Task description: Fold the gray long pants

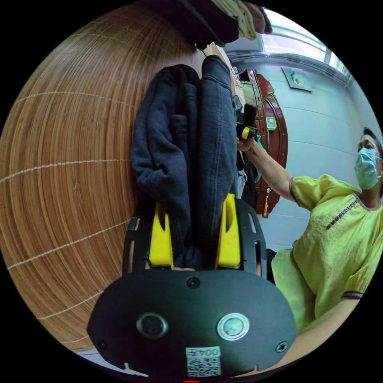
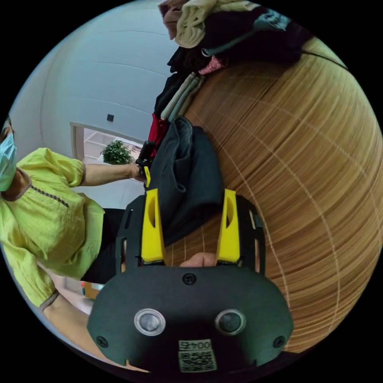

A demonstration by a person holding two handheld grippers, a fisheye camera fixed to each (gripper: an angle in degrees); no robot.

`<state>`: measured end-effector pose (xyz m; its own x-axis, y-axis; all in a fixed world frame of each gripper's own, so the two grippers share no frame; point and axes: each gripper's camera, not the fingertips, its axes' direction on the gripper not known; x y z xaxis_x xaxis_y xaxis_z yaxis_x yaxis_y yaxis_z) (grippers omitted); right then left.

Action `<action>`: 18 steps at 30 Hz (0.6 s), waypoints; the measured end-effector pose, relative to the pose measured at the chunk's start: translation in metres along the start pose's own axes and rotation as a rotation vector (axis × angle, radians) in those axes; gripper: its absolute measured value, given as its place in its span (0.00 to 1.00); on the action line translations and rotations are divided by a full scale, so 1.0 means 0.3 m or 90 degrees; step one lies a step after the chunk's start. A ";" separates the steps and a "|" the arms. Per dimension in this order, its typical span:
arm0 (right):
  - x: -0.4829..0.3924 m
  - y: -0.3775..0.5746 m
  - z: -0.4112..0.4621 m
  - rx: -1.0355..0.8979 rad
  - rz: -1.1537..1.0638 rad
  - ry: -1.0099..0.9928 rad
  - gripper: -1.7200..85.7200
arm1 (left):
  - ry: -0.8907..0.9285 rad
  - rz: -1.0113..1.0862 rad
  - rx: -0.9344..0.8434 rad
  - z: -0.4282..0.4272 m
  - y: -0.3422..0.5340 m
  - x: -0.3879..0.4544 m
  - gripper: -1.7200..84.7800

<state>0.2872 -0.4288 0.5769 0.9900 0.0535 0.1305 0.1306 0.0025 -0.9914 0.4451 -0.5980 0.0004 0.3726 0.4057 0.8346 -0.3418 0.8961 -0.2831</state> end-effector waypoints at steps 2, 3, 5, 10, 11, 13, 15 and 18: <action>0.017 -0.043 -0.012 -0.034 -0.009 -0.023 0.27 | 0.000 -0.001 0.002 -0.015 0.033 -0.010 0.25; 0.021 -0.048 -0.013 -0.048 -0.010 -0.035 0.27 | -0.001 -0.001 0.002 -0.024 0.056 -0.016 0.25; 0.038 -0.039 -0.022 -0.099 -0.005 -0.090 0.27 | -0.001 -0.002 0.001 -0.037 0.090 -0.027 0.25; 0.040 -0.012 -0.028 -0.078 0.027 -0.153 0.28 | 0.005 0.002 0.000 -0.070 0.207 -0.068 0.25; 0.018 -0.019 -0.011 -0.080 0.023 -0.156 0.29 | 0.006 0.002 0.001 -0.074 0.222 -0.072 0.25; -0.032 -0.030 0.021 -0.080 0.000 -0.136 0.29 | 0.011 -0.003 0.012 -0.085 0.288 -0.089 0.25; -0.083 -0.034 0.053 -0.066 -0.011 -0.077 0.24 | 0.027 -0.026 0.028 -0.090 0.341 -0.110 0.25; -0.161 -0.039 0.065 -0.033 0.027 0.044 0.18 | 0.041 -0.060 0.060 -0.094 0.440 -0.136 0.25</action>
<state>0.2368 -0.4120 0.5822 0.9958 -0.0159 0.0900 0.0891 -0.0495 -0.9948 0.4090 -0.4911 -0.0843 0.4602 0.3346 0.8223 -0.3816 0.9109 -0.1571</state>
